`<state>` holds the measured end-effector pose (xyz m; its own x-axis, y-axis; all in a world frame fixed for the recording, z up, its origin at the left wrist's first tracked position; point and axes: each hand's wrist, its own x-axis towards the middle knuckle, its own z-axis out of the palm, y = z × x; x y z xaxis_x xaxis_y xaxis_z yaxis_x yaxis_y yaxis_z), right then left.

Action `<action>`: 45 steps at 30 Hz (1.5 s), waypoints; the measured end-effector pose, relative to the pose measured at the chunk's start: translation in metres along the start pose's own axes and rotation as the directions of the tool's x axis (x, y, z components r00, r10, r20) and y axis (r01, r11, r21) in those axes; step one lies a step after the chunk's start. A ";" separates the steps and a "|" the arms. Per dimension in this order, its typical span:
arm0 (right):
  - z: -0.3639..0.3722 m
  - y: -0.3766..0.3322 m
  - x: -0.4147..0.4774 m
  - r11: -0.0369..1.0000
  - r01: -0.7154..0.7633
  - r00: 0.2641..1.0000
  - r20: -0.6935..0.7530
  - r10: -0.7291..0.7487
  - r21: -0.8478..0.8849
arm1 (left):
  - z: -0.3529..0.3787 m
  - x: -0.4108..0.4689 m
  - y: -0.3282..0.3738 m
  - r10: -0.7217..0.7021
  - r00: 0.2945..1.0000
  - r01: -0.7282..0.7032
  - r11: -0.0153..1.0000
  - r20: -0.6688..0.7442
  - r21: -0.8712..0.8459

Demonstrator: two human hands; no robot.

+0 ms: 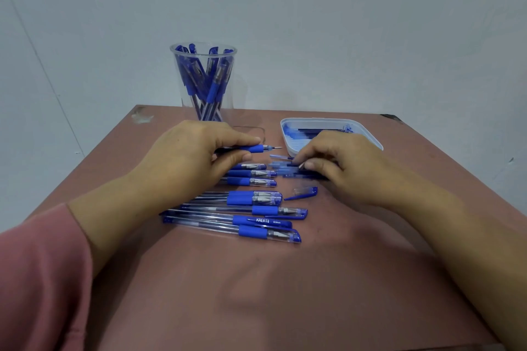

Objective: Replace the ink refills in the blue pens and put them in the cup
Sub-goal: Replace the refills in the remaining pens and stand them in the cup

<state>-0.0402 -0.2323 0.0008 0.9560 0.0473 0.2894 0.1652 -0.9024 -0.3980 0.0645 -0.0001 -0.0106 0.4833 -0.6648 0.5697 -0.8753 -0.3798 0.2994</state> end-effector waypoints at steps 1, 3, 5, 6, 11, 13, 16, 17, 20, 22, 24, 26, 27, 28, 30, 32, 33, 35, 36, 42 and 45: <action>0.000 0.000 0.000 0.998 0.021 0.998 0.057 -0.018 -0.060 | 0.000 0.000 0.000 -0.002 1.000 0.002 1.000 0.006 -0.002; 0.000 -0.002 0.000 0.989 0.058 0.990 0.138 -0.039 -0.137 | 0.001 0.000 0.000 -0.005 1.000 0.005 1.000 0.017 -0.002; 0.002 -0.004 0.002 0.983 0.091 0.981 0.183 -0.061 -0.161 | 0.002 0.000 0.001 -0.007 1.000 0.007 1.000 0.023 0.003; 0.003 -0.004 0.003 0.981 0.106 0.978 0.198 -0.073 -0.161 | 0.002 0.000 0.001 -0.008 1.000 0.008 1.000 0.025 0.006; 0.004 -0.004 0.005 0.988 0.101 0.975 0.211 -0.075 -0.114 | 0.000 0.000 0.002 -0.017 0.999 0.017 1.000 0.028 0.014; 0.001 -0.003 0.004 0.990 0.095 0.979 0.189 -0.073 -0.107 | 0.000 0.000 0.003 -0.018 0.999 0.017 1.000 0.030 0.017; -0.001 0.000 0.002 0.994 0.111 0.994 -0.003 -0.111 -0.013 | -0.001 0.000 0.004 -0.010 1.000 0.010 1.000 0.021 0.009; -0.001 0.000 0.001 0.991 0.128 0.989 -0.082 -0.125 0.030 | -0.001 0.000 0.004 -0.006 1.000 0.006 1.000 0.020 0.001; 0.004 -0.007 -0.002 0.983 0.140 0.972 -0.207 -0.112 0.122 | 0.001 0.000 0.005 0.022 1.000 -0.021 0.999 0.018 -0.026; 0.010 -0.013 0.000 0.979 0.141 0.971 -0.214 -0.107 0.148 | 0.002 -0.001 0.005 0.034 0.999 -0.034 0.999 0.010 -0.035; 0.015 -0.014 0.003 0.976 0.154 0.969 -0.215 -0.118 0.155 | 0.002 0.000 0.005 0.034 0.999 -0.034 0.999 0.005 -0.042; 0.014 -0.011 0.003 0.974 0.146 0.971 -0.215 -0.108 0.171 | 0.002 0.000 0.006 0.031 0.999 -0.030 0.999 0.010 -0.037; 0.012 -0.008 0.002 0.975 0.136 0.972 -0.216 -0.096 0.177 | 0.002 0.000 0.006 0.028 1.000 -0.027 0.999 0.011 -0.034; 0.009 -0.005 0.001 0.975 0.127 0.972 -0.217 -0.086 0.182 | 0.002 0.000 0.006 0.024 1.000 -0.023 0.999 0.010 -0.034; 0.005 -0.003 -0.003 0.971 0.132 0.971 -0.221 -0.087 0.201 | 0.001 0.000 0.007 0.018 1.000 -0.018 0.999 0.010 -0.040; 0.004 -0.006 -0.004 0.959 0.157 0.972 -0.209 -0.108 0.236 | 0.001 0.000 0.008 0.024 1.000 -0.023 0.998 0.015 -0.050; 0.005 -0.009 -0.004 0.953 0.164 0.974 -0.193 -0.116 0.255 | 0.001 0.000 0.009 0.029 0.999 -0.028 0.998 0.016 -0.054; 0.009 -0.012 -0.001 0.950 0.164 0.979 -0.165 -0.123 0.264 | 0.001 0.000 0.009 0.032 0.999 -0.031 0.998 0.017 -0.059; 0.009 -0.012 0.000 0.954 0.159 0.980 -0.160 -0.121 0.253 | 0.001 0.000 0.009 0.029 0.999 -0.028 0.998 0.017 -0.061; 0.003 -0.005 -0.004 0.958 0.146 0.974 -0.206 -0.096 0.246 | 0.001 -0.001 0.008 0.018 1.000 -0.018 0.999 0.010 -0.047; 0.006 -0.012 -0.003 0.954 0.176 0.977 -0.165 -0.138 0.243 | 0.001 -0.001 0.009 0.022 1.000 -0.022 0.999 0.017 -0.024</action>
<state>-0.0430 -0.2193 -0.0008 0.8707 0.0998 0.4815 0.3847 -0.7481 -0.5407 0.0558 -0.0038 -0.0095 0.4641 -0.6837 0.5632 -0.8857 -0.3495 0.3056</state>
